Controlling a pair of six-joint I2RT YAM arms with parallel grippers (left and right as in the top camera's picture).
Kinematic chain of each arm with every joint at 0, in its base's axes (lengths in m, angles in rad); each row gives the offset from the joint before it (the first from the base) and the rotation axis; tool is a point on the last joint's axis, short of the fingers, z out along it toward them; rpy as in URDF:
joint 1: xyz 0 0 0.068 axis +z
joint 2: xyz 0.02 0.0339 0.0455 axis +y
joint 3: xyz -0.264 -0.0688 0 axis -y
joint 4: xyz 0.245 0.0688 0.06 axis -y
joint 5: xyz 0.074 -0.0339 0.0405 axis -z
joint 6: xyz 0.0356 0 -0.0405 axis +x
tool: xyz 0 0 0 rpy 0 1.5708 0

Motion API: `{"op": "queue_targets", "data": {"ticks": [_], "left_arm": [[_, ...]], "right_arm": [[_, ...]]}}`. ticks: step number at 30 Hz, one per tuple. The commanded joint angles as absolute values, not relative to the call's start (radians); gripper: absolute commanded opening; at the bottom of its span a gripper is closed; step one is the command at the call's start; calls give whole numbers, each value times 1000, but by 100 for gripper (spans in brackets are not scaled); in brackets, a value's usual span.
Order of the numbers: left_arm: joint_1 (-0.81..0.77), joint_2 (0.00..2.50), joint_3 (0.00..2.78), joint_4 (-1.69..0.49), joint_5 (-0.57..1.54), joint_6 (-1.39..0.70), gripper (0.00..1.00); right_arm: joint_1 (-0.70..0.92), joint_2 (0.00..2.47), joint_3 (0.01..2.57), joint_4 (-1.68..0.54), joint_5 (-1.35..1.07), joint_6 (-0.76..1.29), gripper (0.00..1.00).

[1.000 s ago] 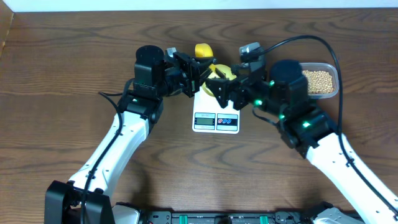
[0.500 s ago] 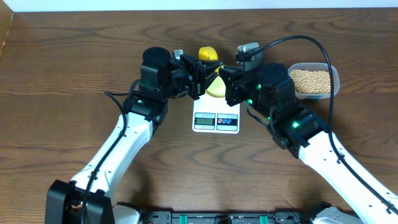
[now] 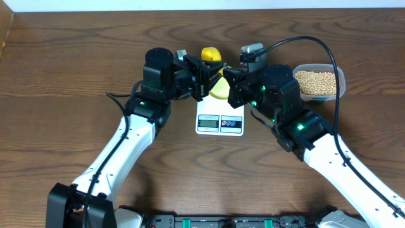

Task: Scoop item into bowl and weigh 50g on scale
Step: 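Carry the scoop with the right gripper to the soybean container, then push the scoop down into the soybeans with the right gripper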

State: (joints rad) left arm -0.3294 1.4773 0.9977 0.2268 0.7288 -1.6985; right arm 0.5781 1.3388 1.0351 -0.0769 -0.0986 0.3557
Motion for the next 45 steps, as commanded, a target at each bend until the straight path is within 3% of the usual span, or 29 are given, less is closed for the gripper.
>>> {"op": "queue_targets", "data": {"ticks": [1,5,7,10,12,16,21,25,32,45], "left_arm": [[-329,1463,1023,227,705,-1526,28],[-326,1463,1023,228,666,-1315,63],[-324,1463,1023,227,662,-1226,74],[-317,1462,1023,228,662,-1083,81],[-308,1462,1023,227,674,-915,98],[-299,1462,1023,226,748,-686,98],[-297,1462,1034,196,782,-572,98],[-297,1462,1139,-39,764,-418,98],[-298,1462,1279,-398,537,-255,98],[-300,1467,1277,-467,503,-255,98]], "right_arm": [[543,1341,1074,-88,-62,356,1],[483,1341,1188,-237,-110,357,1],[446,1345,1280,-357,-120,332,1],[395,1359,1425,-535,-119,288,1],[340,1385,1561,-716,-118,243,1],[241,1441,1716,-957,-104,203,1],[95,1587,1929,-1234,-104,150,1],[-4,1776,2168,-1448,-91,75,1],[-75,1938,2253,-1503,-6,46,1],[-138,2171,2253,-1477,-36,-44,1]]}}
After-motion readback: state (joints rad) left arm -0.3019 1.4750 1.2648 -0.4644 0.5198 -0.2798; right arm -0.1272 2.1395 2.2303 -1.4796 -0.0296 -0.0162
